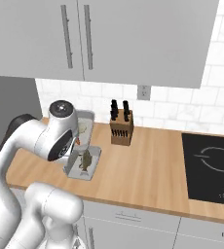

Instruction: Take the meat container that has the fish and place it on the second highest rack of the freezer. Then take the vegetable container that has the garlic and carrot and place it on the highest rack of the freezer.

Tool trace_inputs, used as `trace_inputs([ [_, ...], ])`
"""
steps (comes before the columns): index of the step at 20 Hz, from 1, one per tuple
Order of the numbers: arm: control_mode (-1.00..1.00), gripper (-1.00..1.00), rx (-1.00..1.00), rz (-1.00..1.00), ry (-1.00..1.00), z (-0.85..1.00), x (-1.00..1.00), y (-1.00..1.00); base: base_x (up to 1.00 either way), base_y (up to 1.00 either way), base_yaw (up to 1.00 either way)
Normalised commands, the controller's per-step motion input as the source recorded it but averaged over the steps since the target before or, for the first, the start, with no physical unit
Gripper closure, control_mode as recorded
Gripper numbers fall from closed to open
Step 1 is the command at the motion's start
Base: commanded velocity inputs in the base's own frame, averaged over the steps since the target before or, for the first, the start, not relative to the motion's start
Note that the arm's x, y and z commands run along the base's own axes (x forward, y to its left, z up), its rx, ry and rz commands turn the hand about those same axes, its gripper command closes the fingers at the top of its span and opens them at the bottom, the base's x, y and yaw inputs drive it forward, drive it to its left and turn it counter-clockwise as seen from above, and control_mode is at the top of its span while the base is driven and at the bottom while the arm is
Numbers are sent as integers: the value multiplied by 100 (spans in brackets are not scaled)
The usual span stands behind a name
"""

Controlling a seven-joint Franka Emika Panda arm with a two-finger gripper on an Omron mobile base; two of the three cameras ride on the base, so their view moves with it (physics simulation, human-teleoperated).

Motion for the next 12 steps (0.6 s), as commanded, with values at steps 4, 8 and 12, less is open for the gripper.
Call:
trace_inputs([
  [4,-100,100,0,0,-12,0,-57,0,0,0,0],
  [8,100,100,-1,0,-2,0,-20,0,-73,1,0],
  [12,100,100,0,0,0,0,0,0,-100,34,0],
])
